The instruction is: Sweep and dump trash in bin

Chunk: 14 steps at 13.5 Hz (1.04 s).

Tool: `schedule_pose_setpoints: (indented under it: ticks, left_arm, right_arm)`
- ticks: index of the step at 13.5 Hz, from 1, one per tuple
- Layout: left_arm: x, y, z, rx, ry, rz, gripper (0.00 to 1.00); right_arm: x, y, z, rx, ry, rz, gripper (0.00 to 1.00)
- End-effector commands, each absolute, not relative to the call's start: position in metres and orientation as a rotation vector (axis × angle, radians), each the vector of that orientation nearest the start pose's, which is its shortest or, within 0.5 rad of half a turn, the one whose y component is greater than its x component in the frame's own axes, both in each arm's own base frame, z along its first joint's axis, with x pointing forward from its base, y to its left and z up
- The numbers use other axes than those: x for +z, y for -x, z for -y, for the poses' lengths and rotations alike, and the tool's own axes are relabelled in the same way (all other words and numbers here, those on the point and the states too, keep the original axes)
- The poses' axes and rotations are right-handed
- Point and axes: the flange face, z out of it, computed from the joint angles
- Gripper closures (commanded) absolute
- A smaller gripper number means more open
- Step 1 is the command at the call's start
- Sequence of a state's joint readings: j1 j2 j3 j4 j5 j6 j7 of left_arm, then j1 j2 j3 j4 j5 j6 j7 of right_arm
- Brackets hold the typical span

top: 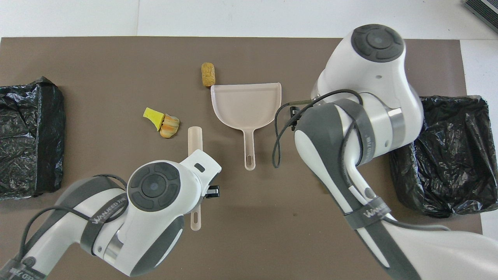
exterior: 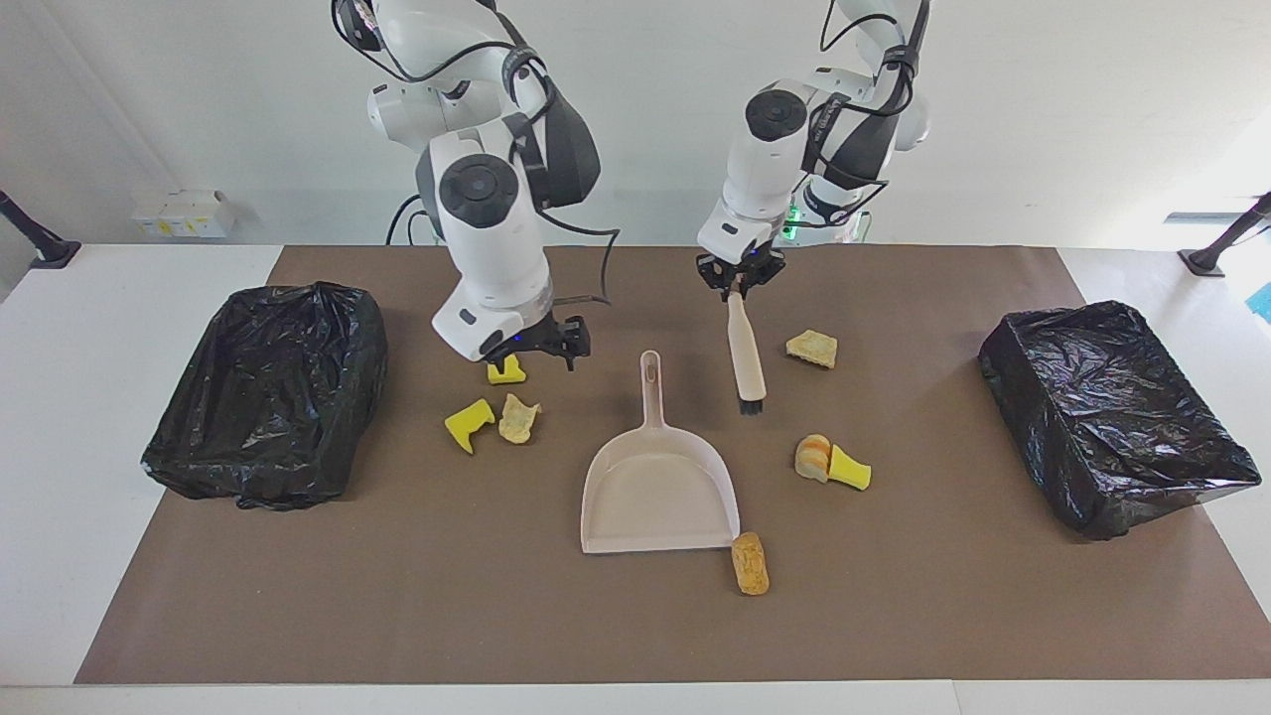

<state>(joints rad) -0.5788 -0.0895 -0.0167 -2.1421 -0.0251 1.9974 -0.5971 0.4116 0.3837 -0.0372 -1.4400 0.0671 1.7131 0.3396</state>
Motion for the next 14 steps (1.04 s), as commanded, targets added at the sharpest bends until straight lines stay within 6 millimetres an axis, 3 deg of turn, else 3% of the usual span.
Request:
schedule_pose_setpoints:
  ticks: [1,4,6,7,11,13,14]
  left_arm:
    - [0.444,-0.479,0.251,0.070,3.112,-0.091,1.00]
    - [0.452,-0.540,0.210,0.016,3.136,-0.203,1.00]
    - [0.450,-0.570,0.201,-0.036,3.147,-0.256,1.00]
    - [0.452,-0.582,0.204,-0.087,3.155,-0.264,1.00]
    - [0.435,-0.634,0.225,-0.134,3.190,-0.258,1.00]
    - [0.429,-0.646,0.230,-0.151,3.208,-0.250,1.00]
    - [0.429,-0.647,0.229,-0.158,3.209,-0.248,1.00]
  right_arm:
    - [0.445,-0.618,-0.274,0.160,3.125,-0.043,0.00]
    - [0.406,-0.603,-0.337,0.150,3.131,-0.045,0.00]
    - [0.378,-0.599,-0.364,0.129,3.123,-0.089,0.00]
    - [0.375,-0.596,-0.376,0.099,3.101,-0.084,0.00]
    - [0.360,-0.582,-0.379,0.138,3.079,-0.088,0.00]
    - [0.353,-0.565,-0.378,0.175,3.089,-0.044,0.08]
    - [0.349,-0.563,-0.376,0.177,3.089,-0.022,0.16]
